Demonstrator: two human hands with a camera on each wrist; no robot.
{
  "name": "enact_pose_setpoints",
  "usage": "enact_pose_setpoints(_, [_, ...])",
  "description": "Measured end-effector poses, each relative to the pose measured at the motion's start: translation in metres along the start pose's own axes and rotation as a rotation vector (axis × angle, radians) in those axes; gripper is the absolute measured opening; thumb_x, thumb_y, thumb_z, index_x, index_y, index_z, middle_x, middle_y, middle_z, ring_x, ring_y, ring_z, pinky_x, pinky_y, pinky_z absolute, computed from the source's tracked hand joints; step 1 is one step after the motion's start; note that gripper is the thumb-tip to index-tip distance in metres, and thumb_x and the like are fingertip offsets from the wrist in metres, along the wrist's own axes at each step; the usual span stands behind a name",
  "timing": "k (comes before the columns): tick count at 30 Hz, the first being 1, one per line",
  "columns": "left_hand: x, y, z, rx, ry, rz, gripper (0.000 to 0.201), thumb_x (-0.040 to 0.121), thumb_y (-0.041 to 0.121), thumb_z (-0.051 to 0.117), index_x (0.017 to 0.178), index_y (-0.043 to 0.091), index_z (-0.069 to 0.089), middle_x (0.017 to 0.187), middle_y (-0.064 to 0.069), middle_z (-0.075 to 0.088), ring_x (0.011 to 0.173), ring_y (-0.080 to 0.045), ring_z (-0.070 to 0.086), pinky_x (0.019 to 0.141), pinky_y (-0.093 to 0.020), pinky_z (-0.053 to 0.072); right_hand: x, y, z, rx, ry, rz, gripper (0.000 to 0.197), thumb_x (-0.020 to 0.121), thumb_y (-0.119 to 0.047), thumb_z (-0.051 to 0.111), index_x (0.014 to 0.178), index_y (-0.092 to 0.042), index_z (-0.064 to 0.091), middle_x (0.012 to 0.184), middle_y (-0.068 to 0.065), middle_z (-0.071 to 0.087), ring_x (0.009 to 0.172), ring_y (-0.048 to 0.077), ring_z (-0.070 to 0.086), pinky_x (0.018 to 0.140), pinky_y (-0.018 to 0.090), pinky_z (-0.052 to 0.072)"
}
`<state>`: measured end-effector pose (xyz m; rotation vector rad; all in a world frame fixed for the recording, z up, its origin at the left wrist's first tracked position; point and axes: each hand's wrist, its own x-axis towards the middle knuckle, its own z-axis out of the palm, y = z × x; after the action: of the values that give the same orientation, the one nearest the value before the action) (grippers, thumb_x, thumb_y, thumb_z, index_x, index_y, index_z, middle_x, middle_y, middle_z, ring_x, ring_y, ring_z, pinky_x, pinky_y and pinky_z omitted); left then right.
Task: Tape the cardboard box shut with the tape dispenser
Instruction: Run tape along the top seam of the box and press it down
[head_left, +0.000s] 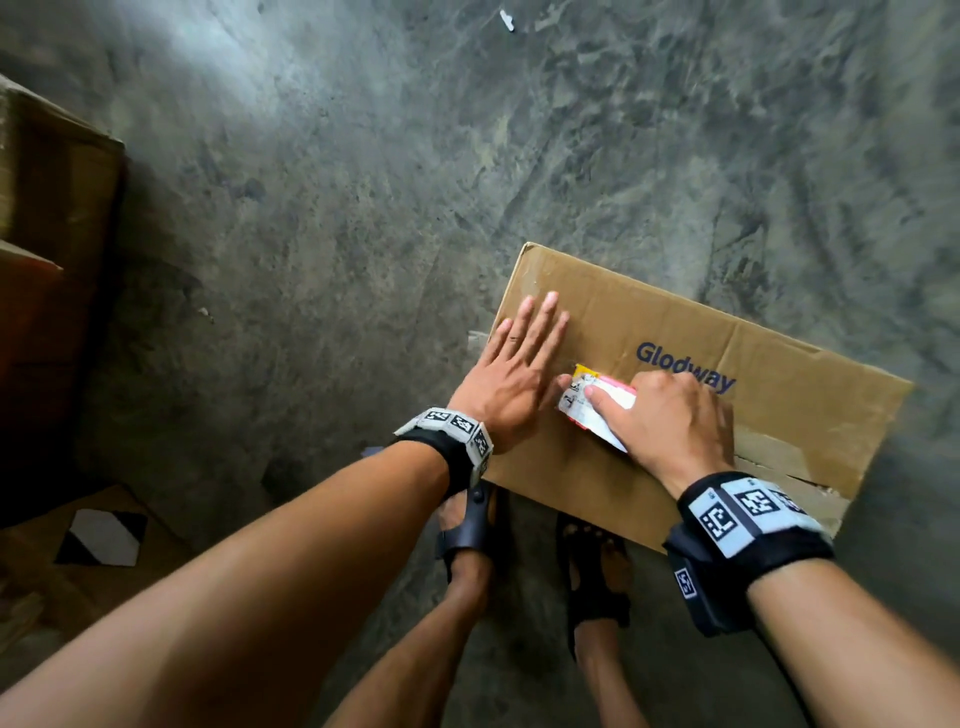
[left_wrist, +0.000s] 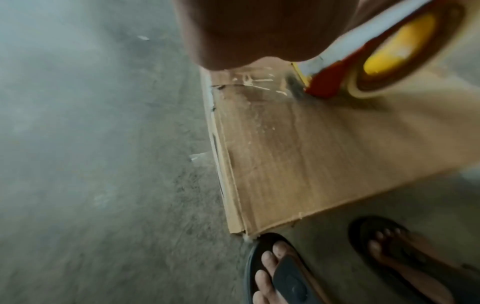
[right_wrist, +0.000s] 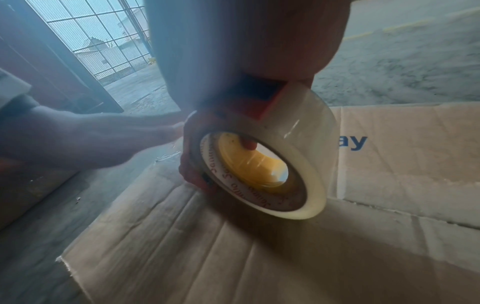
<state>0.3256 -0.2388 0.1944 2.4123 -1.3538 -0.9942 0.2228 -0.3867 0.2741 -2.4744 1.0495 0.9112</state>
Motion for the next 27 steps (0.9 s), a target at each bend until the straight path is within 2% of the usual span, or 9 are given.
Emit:
enact_pose_setpoints(2, [0.002, 0.003, 0.008, 0.076, -0.019, 0.014, 0.063, 0.106, 0.040, 0.023, 0.159, 0.018, -0.003, 0.164, 0.003, -0.018, 0.149, -0.017, -0.024, 0.123, -0.034, -0.010, 0.000, 0.000, -0.001, -0.001, 0.003, -0.005, 0.065, 0.089, -0.070, 0.052, 0.100, -0.011, 0.077, 0.100, 0.021, 0.073, 0.096, 0.038, 0.069, 0.081, 0.039, 0.050])
enact_pose_setpoints(5, [0.007, -0.004, 0.020, 0.089, -0.029, -0.075, 0.062, 0.107, 0.038, 0.024, 0.158, 0.021, -0.005, 0.162, 0.008, -0.019, 0.146, -0.013, -0.026, 0.124, -0.036, -0.007, -0.001, 0.003, -0.001, 0.016, -0.010, -0.018, 0.063, 0.090, -0.068, 0.052, 0.103, -0.010, 0.076, 0.105, 0.021, 0.072, 0.100, 0.038, 0.068, 0.085, 0.040, 0.049])
enact_pose_setpoints(9, [0.012, -0.011, 0.032, 0.109, 0.010, -0.112, 0.060, 0.106, 0.040, 0.022, 0.157, 0.028, -0.008, 0.158, 0.015, -0.023, 0.145, -0.009, -0.028, 0.123, -0.033, -0.010, 0.001, 0.008, 0.002, 0.032, -0.005, -0.036, 0.062, 0.091, -0.066, 0.052, 0.103, -0.009, 0.074, 0.106, 0.020, 0.072, 0.102, 0.039, 0.067, 0.085, 0.041, 0.049])
enact_pose_setpoints(12, [0.011, -0.013, 0.037, 0.153, 0.071, -0.120, 0.060, 0.105, 0.043, 0.021, 0.158, 0.028, -0.004, 0.161, 0.015, -0.017, 0.148, -0.010, -0.022, 0.122, -0.030, -0.013, 0.001, 0.006, 0.004, 0.026, 0.026, -0.062, 0.057, 0.093, -0.061, 0.051, 0.103, -0.009, 0.073, 0.106, 0.020, 0.072, 0.101, 0.038, 0.068, 0.084, 0.040, 0.049])
enact_pose_setpoints(15, [0.009, -0.009, 0.042, 0.188, 0.110, -0.141, 0.060, 0.105, 0.043, 0.022, 0.159, 0.026, 0.000, 0.164, 0.012, -0.011, 0.152, -0.013, -0.013, 0.123, -0.033, -0.008, 0.002, 0.009, 0.006, 0.025, 0.019, -0.079, 0.054, 0.095, -0.057, 0.050, 0.107, -0.010, 0.071, 0.111, 0.019, 0.070, 0.104, 0.038, 0.066, 0.084, 0.040, 0.048])
enact_pose_setpoints(19, [0.006, -0.007, 0.039, 0.162, 0.107, -0.140, 0.059, 0.106, 0.043, 0.019, 0.159, 0.028, -0.003, 0.165, 0.011, -0.012, 0.152, -0.012, -0.016, 0.124, -0.034, -0.007, 0.003, 0.019, 0.001, 0.061, -0.013, -0.104, 0.055, 0.096, -0.059, 0.050, 0.113, -0.010, 0.069, 0.116, 0.018, 0.066, 0.109, 0.037, 0.064, 0.086, 0.040, 0.047])
enact_pose_setpoints(22, [0.005, -0.006, 0.038, 0.164, 0.108, -0.137, 0.059, 0.106, 0.044, 0.019, 0.159, 0.029, -0.003, 0.166, 0.010, -0.010, 0.152, -0.012, -0.016, 0.124, -0.036, -0.005, 0.002, 0.053, -0.003, 0.063, -0.031, -0.070, 0.056, 0.093, -0.062, 0.052, 0.108, -0.011, 0.070, 0.114, 0.017, 0.067, 0.107, 0.037, 0.065, 0.082, 0.039, 0.047])
enact_pose_setpoints(25, [0.006, -0.003, 0.037, 0.170, 0.110, -0.156, 0.059, 0.106, 0.044, 0.020, 0.158, 0.029, -0.004, 0.165, 0.011, -0.012, 0.151, -0.013, -0.017, 0.124, -0.035, -0.006, -0.006, 0.100, -0.005, 0.055, -0.031, -0.006, 0.060, 0.090, -0.068, 0.051, 0.101, -0.013, 0.073, 0.103, 0.018, 0.068, 0.098, 0.037, 0.067, 0.071, 0.036, 0.043])
enact_pose_setpoints(27, [0.006, 0.000, 0.038, 0.184, 0.102, -0.167, 0.060, 0.106, 0.043, 0.019, 0.158, 0.029, -0.005, 0.165, 0.011, -0.014, 0.151, -0.013, -0.019, 0.124, -0.036, -0.006, -0.016, 0.117, -0.004, 0.019, -0.032, -0.004, 0.062, 0.090, -0.070, 0.049, 0.099, -0.014, 0.075, 0.100, 0.017, 0.070, 0.094, 0.036, 0.068, 0.068, 0.036, 0.042])
